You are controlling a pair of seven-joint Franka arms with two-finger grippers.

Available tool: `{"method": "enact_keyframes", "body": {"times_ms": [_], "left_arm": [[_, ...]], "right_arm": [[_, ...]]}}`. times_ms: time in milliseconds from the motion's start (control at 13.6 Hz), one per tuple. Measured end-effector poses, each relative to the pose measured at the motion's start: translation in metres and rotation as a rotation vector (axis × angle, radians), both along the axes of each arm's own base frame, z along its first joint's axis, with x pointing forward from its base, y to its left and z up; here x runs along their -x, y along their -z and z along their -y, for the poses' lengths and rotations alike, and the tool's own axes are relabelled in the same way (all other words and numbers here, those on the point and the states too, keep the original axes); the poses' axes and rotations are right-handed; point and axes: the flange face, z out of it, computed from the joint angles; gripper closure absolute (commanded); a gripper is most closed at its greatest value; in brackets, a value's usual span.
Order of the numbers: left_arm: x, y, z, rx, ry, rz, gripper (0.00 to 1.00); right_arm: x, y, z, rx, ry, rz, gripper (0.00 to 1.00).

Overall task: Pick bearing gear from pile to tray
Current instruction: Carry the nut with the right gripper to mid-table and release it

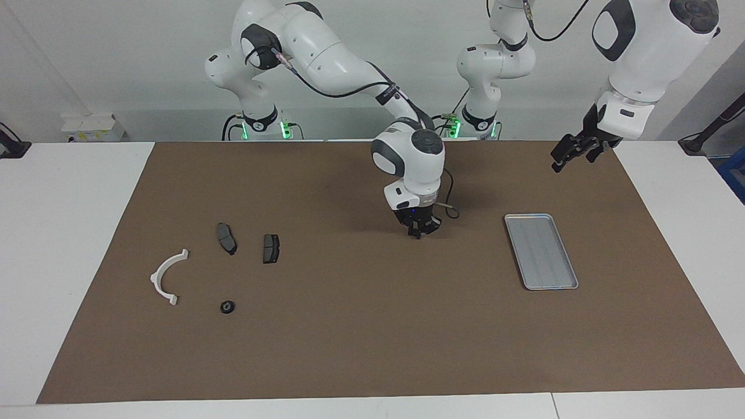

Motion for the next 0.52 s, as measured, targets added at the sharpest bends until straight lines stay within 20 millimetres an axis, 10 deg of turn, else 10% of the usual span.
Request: {"method": "enact_keyframes", "body": {"times_ms": [221, 515], "left_arm": [[0.0, 0.0, 0.0, 0.0, 0.0, 0.0, 0.0], [0.0, 0.0, 0.0, 0.0, 0.0, 0.0, 0.0]], "right_arm": [[-0.01, -0.02, 0.01, 0.061, 0.024, -0.046, 0.0], [-0.055, -0.119, 0.055, 0.056, 0.002, -0.034, 0.0]]}}
